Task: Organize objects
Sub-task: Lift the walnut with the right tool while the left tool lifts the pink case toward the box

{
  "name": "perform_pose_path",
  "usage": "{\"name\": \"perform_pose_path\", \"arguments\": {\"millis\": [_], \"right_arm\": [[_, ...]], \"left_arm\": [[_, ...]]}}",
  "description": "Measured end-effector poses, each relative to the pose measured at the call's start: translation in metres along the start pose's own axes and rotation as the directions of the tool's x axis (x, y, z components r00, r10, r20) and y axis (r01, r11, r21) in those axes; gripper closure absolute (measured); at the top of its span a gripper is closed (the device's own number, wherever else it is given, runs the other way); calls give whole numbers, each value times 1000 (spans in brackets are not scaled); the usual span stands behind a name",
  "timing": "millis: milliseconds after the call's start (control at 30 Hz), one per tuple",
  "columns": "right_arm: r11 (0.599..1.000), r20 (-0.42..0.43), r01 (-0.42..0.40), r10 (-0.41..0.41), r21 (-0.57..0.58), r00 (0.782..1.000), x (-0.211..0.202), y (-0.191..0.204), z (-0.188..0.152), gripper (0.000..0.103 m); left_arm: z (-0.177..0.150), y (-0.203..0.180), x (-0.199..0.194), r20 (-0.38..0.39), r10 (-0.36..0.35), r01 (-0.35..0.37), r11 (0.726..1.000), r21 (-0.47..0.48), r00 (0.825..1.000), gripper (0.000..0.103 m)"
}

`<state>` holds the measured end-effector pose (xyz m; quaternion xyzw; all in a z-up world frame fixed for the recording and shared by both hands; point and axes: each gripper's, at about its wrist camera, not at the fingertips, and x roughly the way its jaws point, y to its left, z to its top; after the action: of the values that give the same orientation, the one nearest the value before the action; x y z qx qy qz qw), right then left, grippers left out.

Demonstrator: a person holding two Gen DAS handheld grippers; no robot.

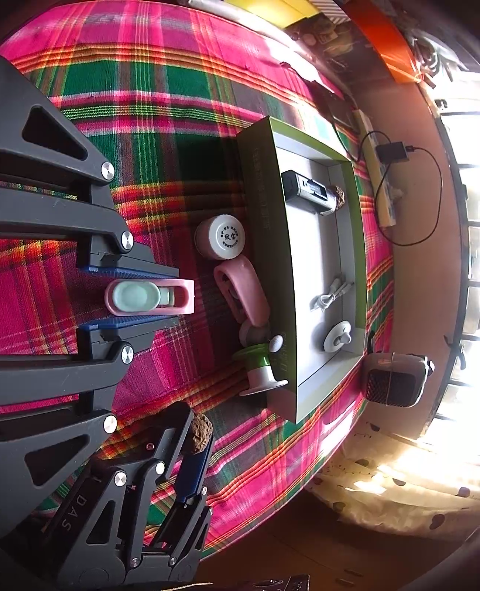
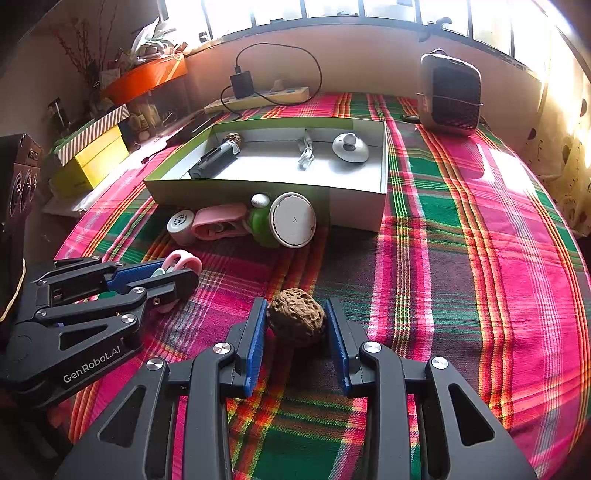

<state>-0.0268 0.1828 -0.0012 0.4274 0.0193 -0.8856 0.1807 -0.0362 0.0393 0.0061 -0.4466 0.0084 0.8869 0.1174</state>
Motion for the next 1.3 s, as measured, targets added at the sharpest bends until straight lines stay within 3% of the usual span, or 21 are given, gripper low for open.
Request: {"name": "perform_pose_path", "arguments": {"millis": [767, 1300], "right_arm": [[999, 31, -7, 8, -32, 999, -11, 9, 16, 70], [999, 100, 35, -32, -32, 995, -23, -4, 68, 70]], "left_arm": [[15, 8, -20, 49, -27, 27, 1000, -8, 998, 87], [66, 27, -21, 100, -43, 44, 999, -10, 994, 87]]}}
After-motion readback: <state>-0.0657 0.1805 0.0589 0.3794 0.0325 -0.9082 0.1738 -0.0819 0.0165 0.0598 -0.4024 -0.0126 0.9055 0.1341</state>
